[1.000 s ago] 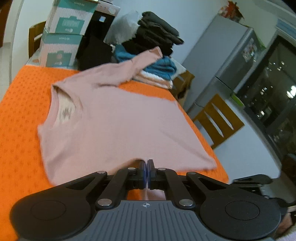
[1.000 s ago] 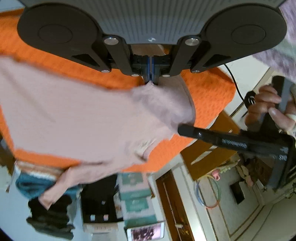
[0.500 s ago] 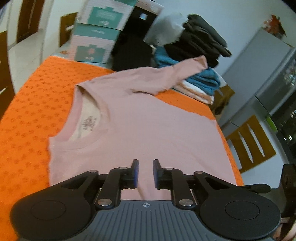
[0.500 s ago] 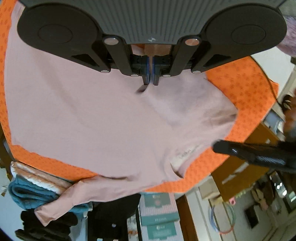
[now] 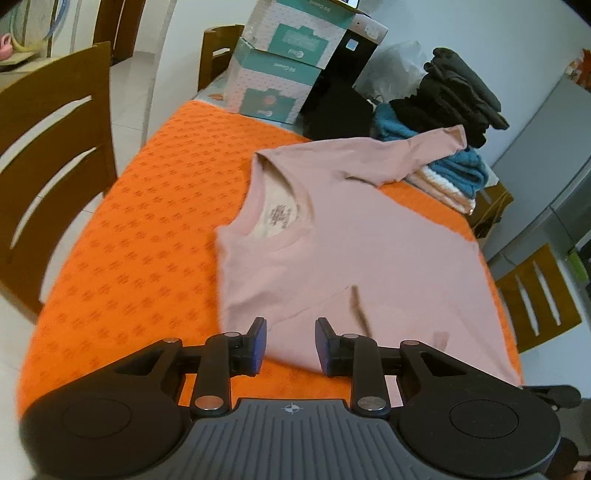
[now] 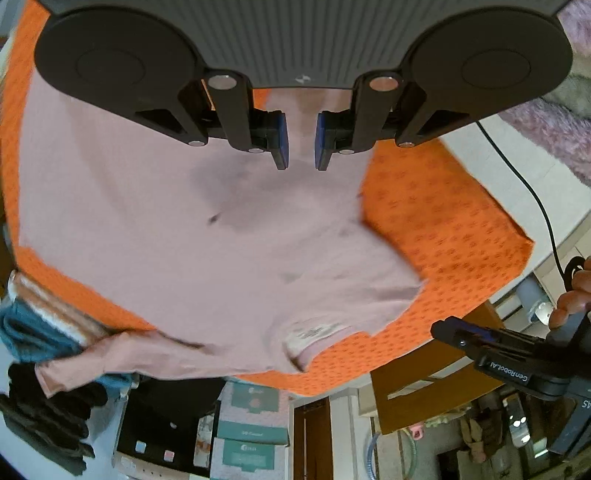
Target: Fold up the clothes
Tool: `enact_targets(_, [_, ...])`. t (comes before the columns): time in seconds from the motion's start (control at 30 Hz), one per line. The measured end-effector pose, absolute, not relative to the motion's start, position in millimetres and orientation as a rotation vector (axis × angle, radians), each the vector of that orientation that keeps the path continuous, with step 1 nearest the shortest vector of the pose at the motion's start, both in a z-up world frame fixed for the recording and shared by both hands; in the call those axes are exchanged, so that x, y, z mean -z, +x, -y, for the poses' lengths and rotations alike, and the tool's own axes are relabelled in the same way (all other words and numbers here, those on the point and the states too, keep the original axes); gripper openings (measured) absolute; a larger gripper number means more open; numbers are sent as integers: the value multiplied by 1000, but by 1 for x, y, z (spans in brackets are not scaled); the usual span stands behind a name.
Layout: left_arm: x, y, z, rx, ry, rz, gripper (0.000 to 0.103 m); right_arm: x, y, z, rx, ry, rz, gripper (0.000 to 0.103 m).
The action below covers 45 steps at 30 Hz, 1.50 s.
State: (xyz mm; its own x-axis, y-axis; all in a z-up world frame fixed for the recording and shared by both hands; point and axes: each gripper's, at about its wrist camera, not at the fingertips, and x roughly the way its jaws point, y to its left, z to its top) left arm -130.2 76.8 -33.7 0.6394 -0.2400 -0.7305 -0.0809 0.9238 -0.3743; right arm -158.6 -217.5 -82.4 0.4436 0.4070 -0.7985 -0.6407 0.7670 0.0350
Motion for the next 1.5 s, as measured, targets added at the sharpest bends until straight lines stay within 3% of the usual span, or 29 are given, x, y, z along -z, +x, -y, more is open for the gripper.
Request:
enact_targets(0.1, [36, -146, -79, 89, -370, -888, 36, 96, -173, 201, -646, -289, -903, 45])
enact_targets(0.27, [43, -171, -80, 97, -295, -919, 36, 119, -196, 174, -620, -286, -911, 46])
enact_targets(0.37, [43, -184, -84, 83, -274, -922, 37, 131, -205, 163, -590, -298, -905, 44])
enact_targets(0.43, [42, -191, -88, 68, -275, -919, 38, 131, -205, 165, -583, -283, -898, 34])
enact_targets(0.47, [41, -194, -90, 55, -277, -916, 40, 131, -204, 166, -576, -289, -897, 11])
enact_targets(0.5, [41, -196, -92, 42, -281, -912, 40, 130, -202, 167, -571, -297, -896, 2])
enact_targets(0.77, [40, -193, -106, -77, -349, -889, 40, 76, -175, 219, -577, -317, -846, 2])
enact_targets(1.03, [44, -165, -90, -141, -375, -892, 40, 27, -97, 292, -534, -357, -815, 2])
enact_targets(1.37, [54, -140, -60, -248, -414, -895, 46, 65, 22, 348, -543, -256, -914, 2])
enact_targets(1.5, [55, -141, -53, -299, -440, -884, 47, 78, 46, 363, -526, -214, -928, 13])
